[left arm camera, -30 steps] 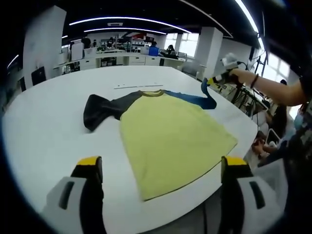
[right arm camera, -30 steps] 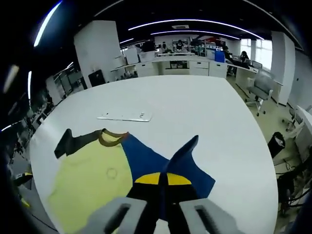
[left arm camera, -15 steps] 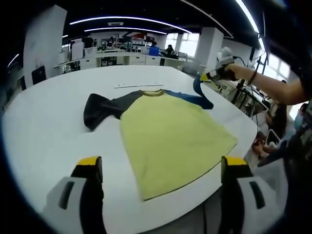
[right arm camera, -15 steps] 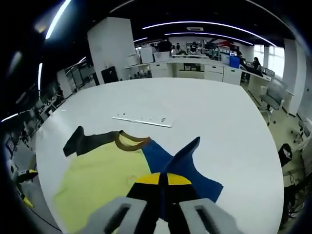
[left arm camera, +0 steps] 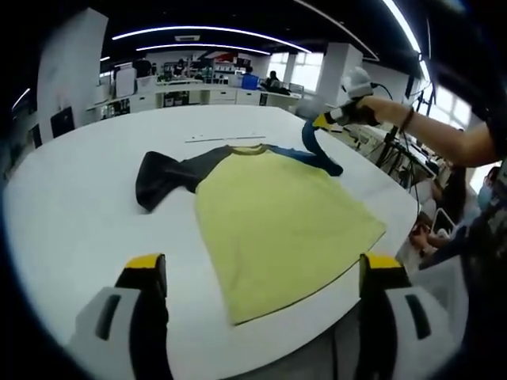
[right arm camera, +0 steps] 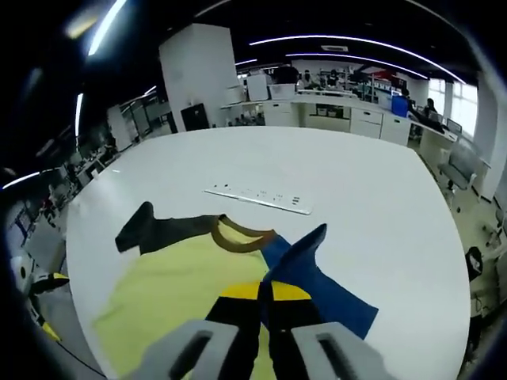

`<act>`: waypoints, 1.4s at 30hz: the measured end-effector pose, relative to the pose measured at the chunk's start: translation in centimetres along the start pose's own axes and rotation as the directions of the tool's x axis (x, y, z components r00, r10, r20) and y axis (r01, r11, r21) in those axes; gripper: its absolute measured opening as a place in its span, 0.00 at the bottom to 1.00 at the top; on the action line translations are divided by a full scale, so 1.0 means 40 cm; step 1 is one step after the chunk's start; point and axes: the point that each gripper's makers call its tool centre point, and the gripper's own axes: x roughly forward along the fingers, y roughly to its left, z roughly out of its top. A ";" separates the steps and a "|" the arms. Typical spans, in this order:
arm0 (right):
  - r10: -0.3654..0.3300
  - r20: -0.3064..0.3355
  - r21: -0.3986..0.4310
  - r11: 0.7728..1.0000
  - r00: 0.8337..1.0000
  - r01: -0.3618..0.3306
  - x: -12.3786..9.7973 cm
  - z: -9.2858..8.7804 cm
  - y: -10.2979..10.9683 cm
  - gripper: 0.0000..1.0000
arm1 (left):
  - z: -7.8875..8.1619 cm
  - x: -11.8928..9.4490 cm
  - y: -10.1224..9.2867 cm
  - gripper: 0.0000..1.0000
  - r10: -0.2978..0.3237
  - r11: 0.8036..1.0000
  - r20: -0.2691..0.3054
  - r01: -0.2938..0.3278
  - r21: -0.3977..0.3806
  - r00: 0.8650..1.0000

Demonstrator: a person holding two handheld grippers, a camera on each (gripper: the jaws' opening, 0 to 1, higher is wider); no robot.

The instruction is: Fold the garment on the visible template until the final outline fits inside the template.

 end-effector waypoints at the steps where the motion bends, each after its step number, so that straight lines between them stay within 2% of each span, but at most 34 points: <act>1: 0.004 0.000 -0.002 1.000 1.000 -0.004 0.003 0.002 0.006 0.00 | 0.000 0.000 -0.001 0.99 -0.001 1.000 -0.001 0.001 0.001 1.000; 21: 0.064 -0.003 -0.078 0.995 0.998 -0.064 0.064 0.059 0.128 0.00 | -0.007 -0.009 -0.003 0.99 0.003 1.000 -0.011 -0.003 0.002 1.000; 37: 0.117 -0.025 -0.136 0.984 0.993 -0.119 0.100 0.066 0.243 0.00 | -0.012 -0.015 0.002 0.99 0.007 1.000 -0.012 -0.007 -0.003 1.000; 42: 0.147 -0.005 -0.132 0.980 0.989 -0.146 0.105 0.076 0.280 0.00 | -0.013 -0.017 0.009 0.99 0.012 1.000 -0.016 -0.012 -0.007 1.000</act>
